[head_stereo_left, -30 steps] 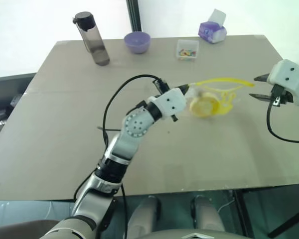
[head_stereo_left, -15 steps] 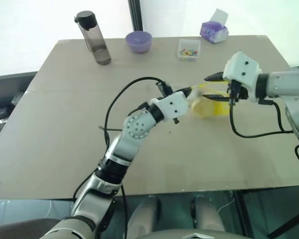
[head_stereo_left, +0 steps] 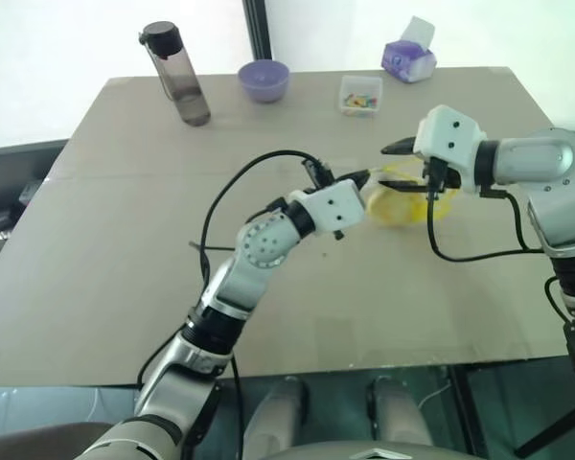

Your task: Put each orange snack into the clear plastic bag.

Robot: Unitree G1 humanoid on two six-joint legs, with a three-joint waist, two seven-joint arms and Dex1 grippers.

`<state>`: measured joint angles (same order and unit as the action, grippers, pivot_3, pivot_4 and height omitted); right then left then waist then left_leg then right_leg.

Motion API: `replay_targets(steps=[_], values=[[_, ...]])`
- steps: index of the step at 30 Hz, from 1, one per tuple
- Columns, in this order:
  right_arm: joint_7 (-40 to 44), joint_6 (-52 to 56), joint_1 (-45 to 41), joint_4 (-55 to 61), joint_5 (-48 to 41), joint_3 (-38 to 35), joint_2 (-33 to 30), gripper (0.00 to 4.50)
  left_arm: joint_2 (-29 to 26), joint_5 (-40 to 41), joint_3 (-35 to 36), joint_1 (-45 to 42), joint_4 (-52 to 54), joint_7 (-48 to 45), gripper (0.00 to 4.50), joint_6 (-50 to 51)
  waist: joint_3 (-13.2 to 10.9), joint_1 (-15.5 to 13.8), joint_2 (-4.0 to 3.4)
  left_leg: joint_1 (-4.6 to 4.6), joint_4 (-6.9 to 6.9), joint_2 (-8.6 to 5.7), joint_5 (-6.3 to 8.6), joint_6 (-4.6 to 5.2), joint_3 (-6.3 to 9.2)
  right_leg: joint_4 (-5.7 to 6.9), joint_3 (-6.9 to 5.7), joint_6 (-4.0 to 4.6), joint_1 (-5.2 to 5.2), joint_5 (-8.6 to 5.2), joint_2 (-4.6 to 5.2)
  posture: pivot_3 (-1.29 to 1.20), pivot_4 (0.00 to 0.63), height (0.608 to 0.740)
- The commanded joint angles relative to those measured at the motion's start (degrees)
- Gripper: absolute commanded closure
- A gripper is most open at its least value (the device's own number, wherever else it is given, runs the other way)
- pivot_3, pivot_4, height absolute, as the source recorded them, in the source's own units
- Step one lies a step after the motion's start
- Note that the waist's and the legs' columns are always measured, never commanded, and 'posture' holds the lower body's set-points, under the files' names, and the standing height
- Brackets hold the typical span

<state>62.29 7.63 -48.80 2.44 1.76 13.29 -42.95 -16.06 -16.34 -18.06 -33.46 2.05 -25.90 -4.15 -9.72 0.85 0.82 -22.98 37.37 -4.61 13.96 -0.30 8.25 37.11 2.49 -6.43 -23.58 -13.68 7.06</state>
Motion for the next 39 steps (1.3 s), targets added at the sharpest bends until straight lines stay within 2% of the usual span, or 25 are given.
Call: replay_targets(steps=[1, 8, 11, 14, 39], values=[[1.0, -2.5, -0.8, 2.3, 0.0, -0.3, -0.3, 2.26, 0.3, -0.2, 0.3, -0.1, 2.0, 0.5, 4.5, -0.6, 0.0, 0.0, 0.0, 0.0, 0.0, 0.0, 0.0, 0.0, 0.0, 0.0, 0.0, 0.0, 0.0, 0.0, 0.0, 0.0, 0.15, 0.739], [0.7, -8.4, -0.8, 1.0, 2.7, 0.4, -0.4, 2.26, 0.6, -0.3, 0.4, -0.1, 1.9, 0.4, 4.5, -0.3, 0.0, 0.0, 0.0, 0.0, 0.0, 0.0, 0.0, 0.0, -0.01, 0.0, 0.0, 0.0, 0.0, 0.0, 0.0, 0.0, 0.15, 0.739], [0.7, -9.0, -0.8, 0.7, 3.1, 0.4, -0.5, 3.09, 0.7, -0.3, 0.4, -0.1, 1.8, 0.4, 4.5, -0.4, 0.0, 0.0, 0.0, 0.0, 0.0, 0.0, 0.0, 0.0, 0.0, 0.0, 0.0, 0.0, 0.0, 0.0, 0.0, 0.0, 0.15, 0.739], [0.5, -9.1, -0.9, 0.5, 3.4, 0.3, -0.4, 4.46, 0.7, -0.3, 0.5, -0.1, 1.7, 0.4, 4.5, -0.4, 0.0, 0.0, 0.0, 0.0, 0.0, 0.0, 0.0, 0.0, -0.01, 0.0, 0.0, 0.0, 0.0, 0.0, 0.0, 0.0, 0.15, 0.739], [-0.8, -9.2, -0.7, -2.2, 7.0, -0.4, -2.9, 4.46, 0.8, -0.3, 0.4, 0.0, 1.7, 0.3, 4.5, -0.6, 0.0, 0.0, 0.0, 0.01, 0.0, 0.0, 0.0, 0.0, -0.01, 0.01, 0.0, 0.0, 0.0, 0.0, 0.0, 0.0, 0.15, 0.739]])
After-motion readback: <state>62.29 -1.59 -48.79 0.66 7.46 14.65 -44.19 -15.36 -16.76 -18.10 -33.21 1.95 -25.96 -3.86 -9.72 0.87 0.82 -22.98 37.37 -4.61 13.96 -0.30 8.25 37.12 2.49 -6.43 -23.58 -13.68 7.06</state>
